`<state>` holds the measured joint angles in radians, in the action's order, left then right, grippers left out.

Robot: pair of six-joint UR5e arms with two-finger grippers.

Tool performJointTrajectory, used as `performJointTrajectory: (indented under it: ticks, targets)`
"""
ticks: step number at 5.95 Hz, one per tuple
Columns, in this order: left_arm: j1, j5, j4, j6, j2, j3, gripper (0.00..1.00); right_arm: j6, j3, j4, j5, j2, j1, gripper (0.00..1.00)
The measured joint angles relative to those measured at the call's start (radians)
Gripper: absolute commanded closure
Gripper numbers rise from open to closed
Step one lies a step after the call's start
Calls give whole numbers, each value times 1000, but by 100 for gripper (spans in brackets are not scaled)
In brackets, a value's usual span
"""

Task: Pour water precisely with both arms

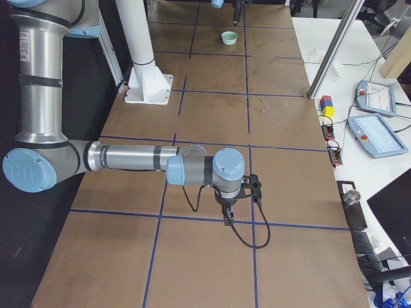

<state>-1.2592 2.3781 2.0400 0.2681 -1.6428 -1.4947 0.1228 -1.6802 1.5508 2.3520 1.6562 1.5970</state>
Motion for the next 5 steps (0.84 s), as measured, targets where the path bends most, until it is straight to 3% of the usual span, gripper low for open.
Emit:
performJointTrajectory:
  ticks: [3,5]
  targets:
    - [-240,1,-464,-338,-2,-119,0,-1,1,0,0,-1,0,0]
    - [-309,1,-573,-379,12,-149,0,-2,1,1,3,2,0,0]
